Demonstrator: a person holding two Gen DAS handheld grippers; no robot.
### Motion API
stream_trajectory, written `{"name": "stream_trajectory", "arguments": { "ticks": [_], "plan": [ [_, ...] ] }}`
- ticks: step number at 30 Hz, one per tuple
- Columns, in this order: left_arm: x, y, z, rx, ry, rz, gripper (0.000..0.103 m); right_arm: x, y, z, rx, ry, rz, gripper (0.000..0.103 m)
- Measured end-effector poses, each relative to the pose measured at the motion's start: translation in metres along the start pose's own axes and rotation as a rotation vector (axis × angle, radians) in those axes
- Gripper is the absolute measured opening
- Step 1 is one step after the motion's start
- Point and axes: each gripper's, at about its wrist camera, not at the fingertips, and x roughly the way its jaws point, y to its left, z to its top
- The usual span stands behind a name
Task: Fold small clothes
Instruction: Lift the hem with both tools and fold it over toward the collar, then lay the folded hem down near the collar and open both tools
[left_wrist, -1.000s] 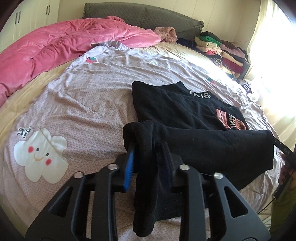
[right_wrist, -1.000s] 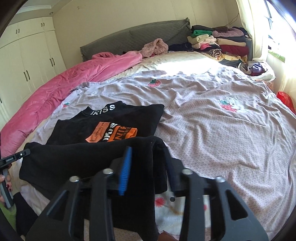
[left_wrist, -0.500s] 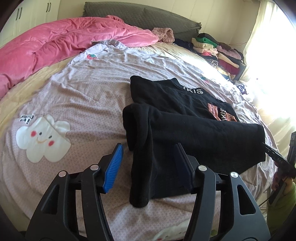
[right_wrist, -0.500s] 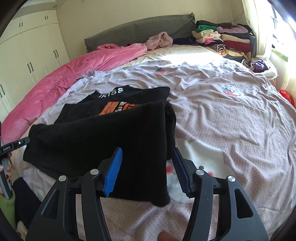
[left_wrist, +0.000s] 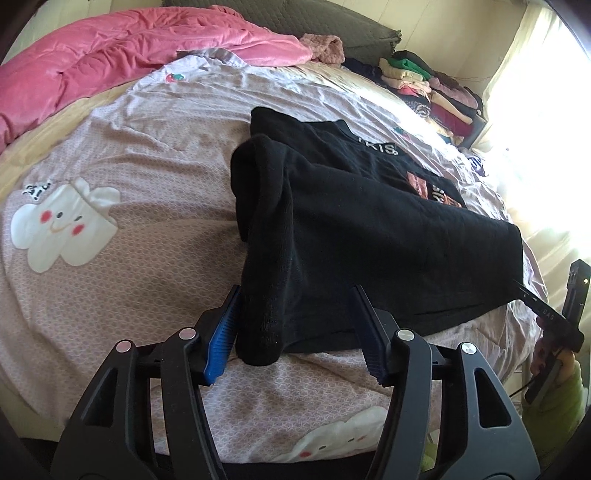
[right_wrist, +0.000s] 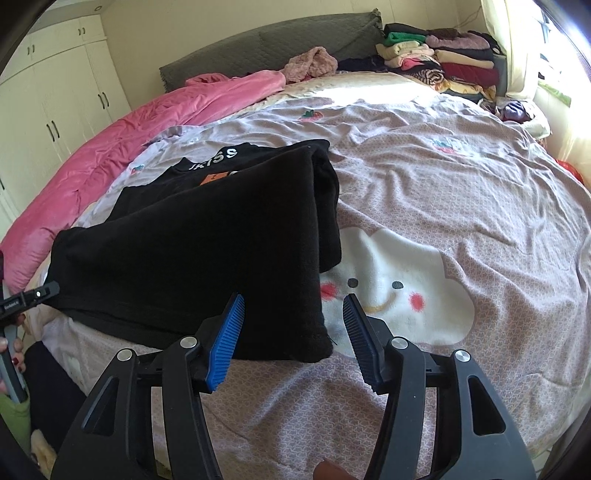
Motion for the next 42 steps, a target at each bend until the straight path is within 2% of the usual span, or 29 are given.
{"name": "stream_trajectory", "arguments": {
  "ticks": [1, 3, 4, 5, 6, 9, 12, 17, 19, 24, 29, 35, 42],
  "plan": [
    [0.003, -0.001, 0.0, 0.001, 0.005, -0.002, 0.043, 0.001, -0.002, 0.0, 0.008, 0.006, 0.007, 0.054],
    [0.005, -0.002, 0.001, -0.003, 0.01, -0.009, 0.02, 0.004, -0.004, -0.001, 0.025, 0.023, 0.016, 0.054],
    [0.006, -0.002, 0.001, -0.003, 0.011, -0.009, 0.014, 0.004, -0.004, -0.001, 0.028, 0.028, 0.021, 0.052],
    [0.006, -0.002, 0.001, -0.002, 0.013, -0.01, 0.008, 0.005, -0.004, -0.001, 0.028, 0.032, 0.024, 0.042],
    [0.006, -0.002, 0.002, -0.002, 0.013, -0.01, 0.007, 0.005, -0.004, -0.002, 0.022, 0.039, 0.025, 0.03],
    [0.004, -0.002, 0.003, -0.01, 0.0, -0.02, 0.005, 0.003, -0.004, -0.003, 0.021, 0.041, 0.029, 0.011],
    [-0.003, -0.003, 0.009, -0.008, -0.024, -0.035, 0.004, -0.002, -0.001, -0.003, 0.016, 0.033, 0.039, 0.01],
    [-0.02, -0.007, 0.035, -0.005, -0.091, -0.063, 0.004, -0.019, 0.006, 0.014, -0.017, -0.04, 0.068, 0.009],
    [-0.024, -0.008, 0.047, -0.01, -0.108, -0.08, 0.004, -0.025, 0.007, 0.028, -0.022, -0.082, 0.08, 0.009],
    [-0.029, -0.01, 0.084, -0.004, -0.164, -0.069, 0.004, -0.029, 0.01, 0.074, -0.05, -0.195, 0.087, 0.009],
    [-0.024, -0.002, 0.121, -0.026, -0.201, -0.05, 0.004, -0.02, 0.004, 0.115, -0.029, -0.258, 0.073, 0.009],
    [0.01, 0.003, 0.157, -0.029, -0.19, -0.011, 0.004, 0.022, -0.01, 0.147, 0.037, -0.22, 0.051, 0.009],
    [0.051, 0.019, 0.178, -0.071, -0.147, 0.014, 0.004, 0.075, -0.018, 0.169, 0.082, -0.156, 0.029, 0.009]
  ]
}}
